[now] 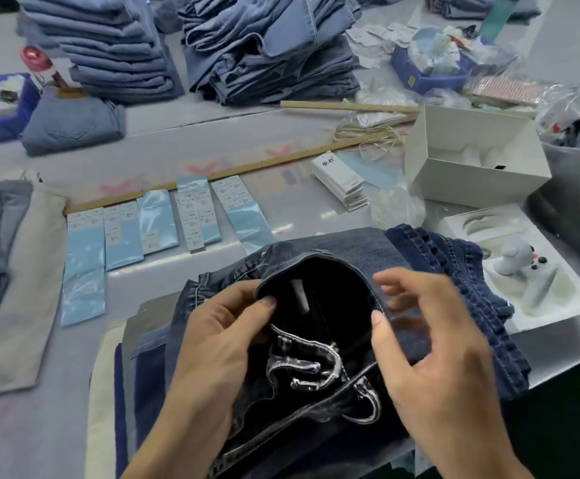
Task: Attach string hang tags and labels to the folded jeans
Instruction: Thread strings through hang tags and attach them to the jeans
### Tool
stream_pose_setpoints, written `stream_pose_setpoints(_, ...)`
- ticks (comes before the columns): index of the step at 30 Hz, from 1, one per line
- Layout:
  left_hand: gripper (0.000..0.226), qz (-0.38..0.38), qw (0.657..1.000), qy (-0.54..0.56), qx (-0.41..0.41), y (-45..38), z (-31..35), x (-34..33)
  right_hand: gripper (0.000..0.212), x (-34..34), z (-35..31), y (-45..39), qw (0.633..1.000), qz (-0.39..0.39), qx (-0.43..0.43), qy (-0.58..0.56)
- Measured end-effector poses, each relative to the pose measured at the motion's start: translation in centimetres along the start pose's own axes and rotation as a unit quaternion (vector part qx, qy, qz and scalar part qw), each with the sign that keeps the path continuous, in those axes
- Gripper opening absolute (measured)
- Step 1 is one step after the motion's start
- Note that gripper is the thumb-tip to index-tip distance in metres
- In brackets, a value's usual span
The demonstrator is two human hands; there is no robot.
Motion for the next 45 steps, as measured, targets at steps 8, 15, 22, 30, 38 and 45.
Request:
stream_pose_setpoints(8, 0.029, -0.044, 0.988, -0.081, -0.128, 0.3, 0.4, -1.2, 0.026, -1.5, -1.5, -3.3, 0.978, -0.190, -0.086, 0.021)
stream_pose_setpoints(15, 0.035, -0.063, 0.986, -0.088, -0.129, -0.2, 0.5, -1.0, 0.021, -2.5, -0.1, -4.1, 0.972, -0.180, -0.133, -0.066)
stream_pose_setpoints(22, 0.009, -0.063, 0.983, -0.103, -0.136, -1.5, 0.9, -1.3, 0.010, -2.9, 0.1, -3.9, 0.911, -0.277, -0.208, -0.222)
stream_pose_setpoints(30, 0.018, -0.082, 0.980, -0.127, -0.128, -2.5, 1.1, -1.7, 0.017, -2.9, 1.0, -3.6, 0.878, -0.255, -0.271, -0.302)
stream_pose_setpoints(38, 0.026, -0.135, 0.972, -0.131, -0.144, -3.4, 1.1, -1.5, 0.019, -3.0, 1.3, -3.6, 0.869, -0.262, -0.277, -0.315)
stream_pose_setpoints(45, 0.040, -0.150, 0.942, -0.225, -0.200, -2.6, 0.8, 4.0, 0.029, -1.8, 2.0, -4.6, 0.941, -0.162, -0.223, -0.194)
Point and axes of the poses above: each hand's wrist, its own y-axis away from the middle knuckle, its own x-axis out of the back of the hand, z = x × y, the point moved 1 cm from there along -y, towards the middle knuckle, and after that the axes turned 12 degrees about -x, right-handed, at the moved point
